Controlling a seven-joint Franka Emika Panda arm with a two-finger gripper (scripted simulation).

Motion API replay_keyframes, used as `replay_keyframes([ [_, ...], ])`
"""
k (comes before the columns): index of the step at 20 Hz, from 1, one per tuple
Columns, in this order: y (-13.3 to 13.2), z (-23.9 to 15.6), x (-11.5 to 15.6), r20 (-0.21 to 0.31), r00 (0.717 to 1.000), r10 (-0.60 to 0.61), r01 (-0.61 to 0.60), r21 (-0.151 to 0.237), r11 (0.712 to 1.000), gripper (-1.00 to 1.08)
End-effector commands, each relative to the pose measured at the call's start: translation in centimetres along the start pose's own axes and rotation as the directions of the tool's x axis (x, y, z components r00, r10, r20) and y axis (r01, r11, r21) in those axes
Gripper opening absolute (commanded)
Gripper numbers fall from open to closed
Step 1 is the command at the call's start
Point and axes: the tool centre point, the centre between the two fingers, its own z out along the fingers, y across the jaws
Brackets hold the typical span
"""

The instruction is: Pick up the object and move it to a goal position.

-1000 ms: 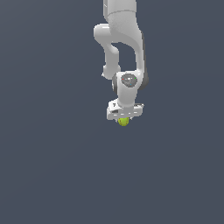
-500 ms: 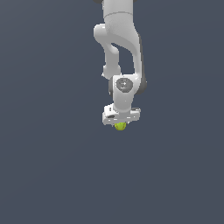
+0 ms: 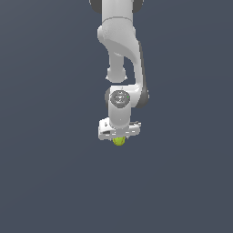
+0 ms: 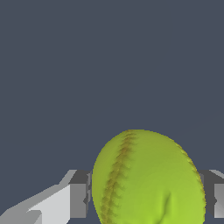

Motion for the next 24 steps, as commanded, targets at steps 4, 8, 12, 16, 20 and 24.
replay_keyframes([
  [4, 2.4, -0.3, 3.0, -0.001, 1.000, -0.001, 0.001, 0.000, 1.000, -1.00],
  [8, 3.7, -0.4, 4.8, -0.001, 1.000, -0.001, 0.001, 0.000, 1.000, -1.00],
  [12, 4.7, -0.5, 6.0, -0.001, 1.000, -0.001, 0.001, 0.000, 1.000, -1.00],
  [16, 5.3, -0.5, 6.9, -0.001, 1.000, -0.001, 0.001, 0.000, 1.000, -1.00],
  [20, 5.7, -0.6, 7.4, -0.001, 1.000, -0.001, 0.001, 0.000, 1.000, -1.00],
  [24, 5.7, -0.6, 7.5, -0.001, 1.000, -0.001, 0.001, 0.000, 1.000, -1.00],
])
